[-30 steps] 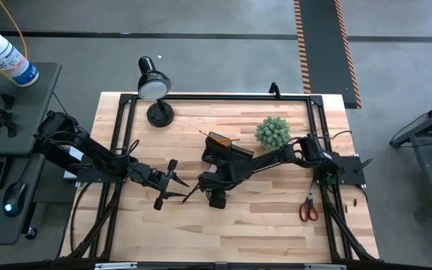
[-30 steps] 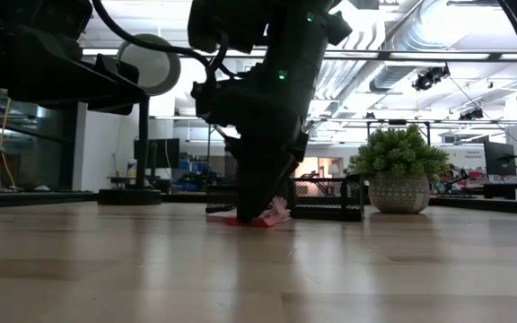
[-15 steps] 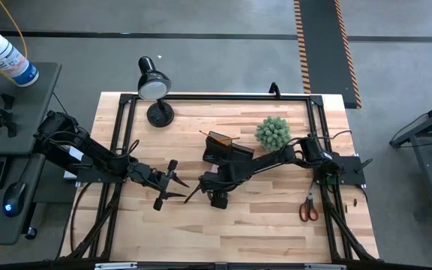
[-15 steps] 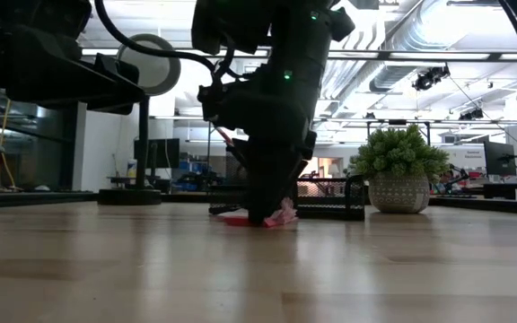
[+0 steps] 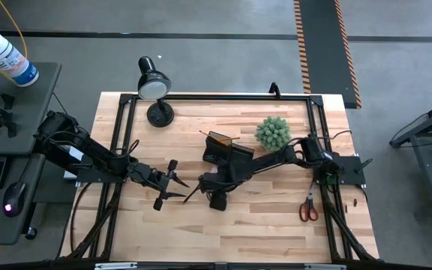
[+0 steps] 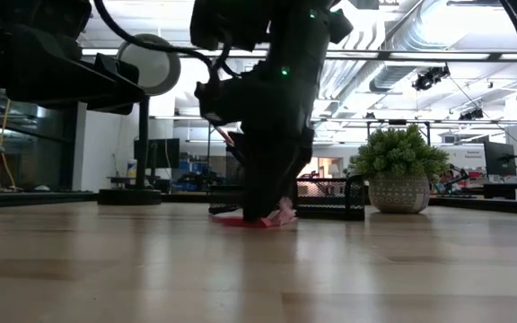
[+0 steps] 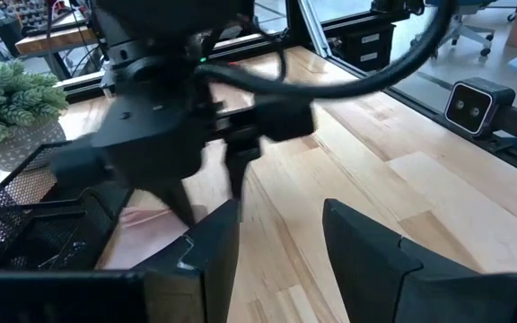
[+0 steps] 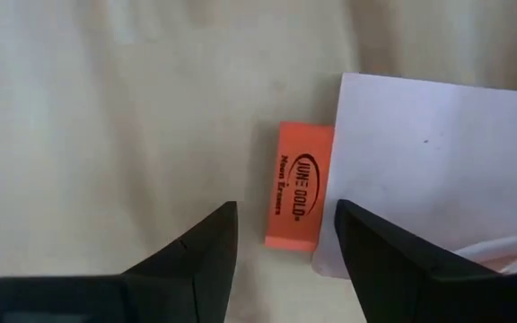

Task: Pick and place office supplies into organizer
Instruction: Adjust the pink sticky notes

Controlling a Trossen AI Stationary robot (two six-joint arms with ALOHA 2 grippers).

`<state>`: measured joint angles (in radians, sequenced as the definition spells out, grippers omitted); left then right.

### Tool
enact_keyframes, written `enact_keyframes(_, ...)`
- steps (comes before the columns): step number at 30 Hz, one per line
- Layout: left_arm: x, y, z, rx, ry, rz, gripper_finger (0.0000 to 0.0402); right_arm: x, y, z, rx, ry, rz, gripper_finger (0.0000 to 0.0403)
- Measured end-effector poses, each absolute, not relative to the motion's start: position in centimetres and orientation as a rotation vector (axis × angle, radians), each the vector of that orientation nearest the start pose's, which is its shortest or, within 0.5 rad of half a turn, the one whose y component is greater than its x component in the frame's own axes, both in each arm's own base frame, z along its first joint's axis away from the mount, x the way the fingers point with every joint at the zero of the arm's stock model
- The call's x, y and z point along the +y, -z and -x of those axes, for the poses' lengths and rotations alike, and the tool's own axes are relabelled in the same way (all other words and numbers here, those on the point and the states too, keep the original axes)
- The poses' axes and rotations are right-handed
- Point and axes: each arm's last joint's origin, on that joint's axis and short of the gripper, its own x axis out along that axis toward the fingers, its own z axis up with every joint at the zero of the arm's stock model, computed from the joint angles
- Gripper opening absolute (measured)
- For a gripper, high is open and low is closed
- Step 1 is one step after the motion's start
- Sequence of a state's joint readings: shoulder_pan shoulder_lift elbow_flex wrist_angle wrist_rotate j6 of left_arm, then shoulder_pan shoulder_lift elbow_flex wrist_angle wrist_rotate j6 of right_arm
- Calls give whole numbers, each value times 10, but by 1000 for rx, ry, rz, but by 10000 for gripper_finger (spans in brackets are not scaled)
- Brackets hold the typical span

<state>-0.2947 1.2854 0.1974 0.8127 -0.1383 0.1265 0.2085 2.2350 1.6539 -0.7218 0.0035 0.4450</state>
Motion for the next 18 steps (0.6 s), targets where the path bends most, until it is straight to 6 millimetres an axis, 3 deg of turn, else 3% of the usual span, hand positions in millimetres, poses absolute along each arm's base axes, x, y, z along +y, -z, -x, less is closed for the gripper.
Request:
enact_keyframes(7,-56,-141,-198,259,173,-190,150,97,-135,-438,1298,31,-272,176)
enact_keyframes(18,-56,-142,-198,258,174,-192,150,100,-133,-436,1282,124,-157,183)
